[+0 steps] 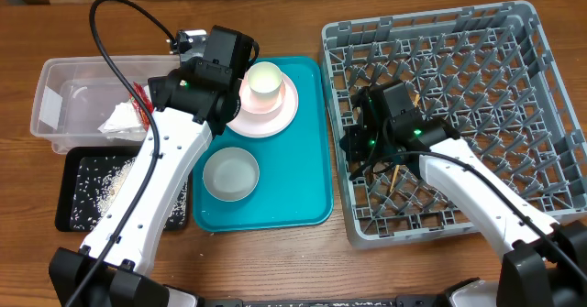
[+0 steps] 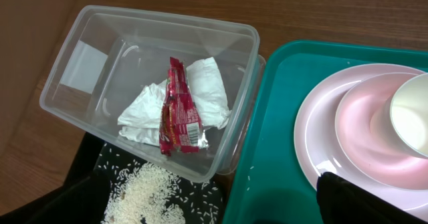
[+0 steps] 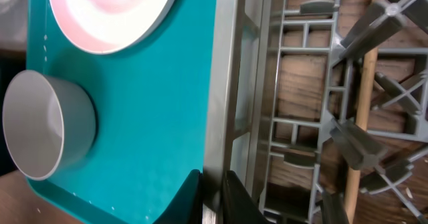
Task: Sort waste into correct bins and load items into the dishwasher
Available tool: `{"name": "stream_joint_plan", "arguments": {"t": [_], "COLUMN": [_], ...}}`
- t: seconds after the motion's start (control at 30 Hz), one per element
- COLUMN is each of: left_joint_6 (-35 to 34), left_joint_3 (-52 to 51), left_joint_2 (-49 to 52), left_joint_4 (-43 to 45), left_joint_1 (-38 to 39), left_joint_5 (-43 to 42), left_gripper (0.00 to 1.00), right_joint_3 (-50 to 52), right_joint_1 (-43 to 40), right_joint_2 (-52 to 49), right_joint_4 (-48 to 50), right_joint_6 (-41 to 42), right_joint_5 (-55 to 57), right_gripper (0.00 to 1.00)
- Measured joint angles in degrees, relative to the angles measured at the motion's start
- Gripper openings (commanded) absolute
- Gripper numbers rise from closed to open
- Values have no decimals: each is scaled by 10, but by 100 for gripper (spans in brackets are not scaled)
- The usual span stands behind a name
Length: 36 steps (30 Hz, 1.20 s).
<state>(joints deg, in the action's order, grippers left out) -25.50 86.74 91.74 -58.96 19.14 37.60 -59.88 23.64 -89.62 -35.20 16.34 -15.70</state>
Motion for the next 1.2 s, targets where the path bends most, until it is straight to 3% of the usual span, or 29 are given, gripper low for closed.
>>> {"name": "stream_joint_plan", "arguments": {"t": [0.5, 0.6, 0.7, 0.9, 1.2], "left_joint_6": [0, 0, 0, 0, 0], "left_joint_3": [0, 0, 0, 0, 0], "left_joint_2": [0, 0, 0, 0, 0], "left_joint_4": [0, 0, 0, 0, 0], "left_joint_1": [0, 0, 0, 0, 0], "left_joint_5": [0, 0, 0, 0, 0], "left_gripper": [100, 100, 100, 100, 100], "right_joint_3": [0, 0, 0, 3, 37], "right_joint_1": [-2, -1, 1, 2, 6], "right_joint_2": [0, 0, -1, -1, -1], "right_joint_4": [15, 16, 18, 15, 35], "right_joint_6": [31, 33, 34, 33, 34], "right_joint_5": [5, 3, -5, -8, -16], "right_gripper": [5, 21, 26, 25, 16]}}
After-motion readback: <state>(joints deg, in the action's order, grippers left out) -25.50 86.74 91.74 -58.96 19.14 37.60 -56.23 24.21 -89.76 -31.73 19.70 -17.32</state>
